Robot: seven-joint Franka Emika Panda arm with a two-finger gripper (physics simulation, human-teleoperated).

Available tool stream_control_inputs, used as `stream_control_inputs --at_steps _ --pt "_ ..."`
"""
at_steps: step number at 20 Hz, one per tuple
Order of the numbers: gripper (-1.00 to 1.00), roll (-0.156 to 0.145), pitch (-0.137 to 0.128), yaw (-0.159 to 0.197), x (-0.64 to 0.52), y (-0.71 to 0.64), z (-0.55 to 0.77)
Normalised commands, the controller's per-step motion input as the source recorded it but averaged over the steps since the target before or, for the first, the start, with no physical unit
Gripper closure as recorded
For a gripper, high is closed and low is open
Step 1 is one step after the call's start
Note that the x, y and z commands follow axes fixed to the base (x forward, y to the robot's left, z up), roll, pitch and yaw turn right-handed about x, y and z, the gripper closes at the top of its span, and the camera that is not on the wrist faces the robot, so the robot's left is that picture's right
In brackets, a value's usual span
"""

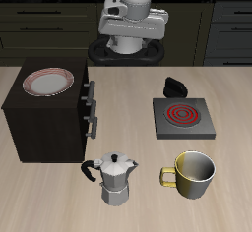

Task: Turn off the flat stove

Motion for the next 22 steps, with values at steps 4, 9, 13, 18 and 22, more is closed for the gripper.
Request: stream_control_inputs --at_steps 4,9,13,18,22 --pt "-1.0 0.005 -0.014 -0.001 -0.26 0.16 -0.07" --pt "-1.0 -0.001 -0.019 0.038 -0.21 0.19 -0.04" --pt "-1.0 0.007 -0.064 0.046 -0.44 0.39 -0.05" --pt "-1.0 0.001 -0.015 0.026 -0.32 0.39 -0.1" --pt "-1.0 0.06 0.004 0.039 -0.18 0.43 -0.11"
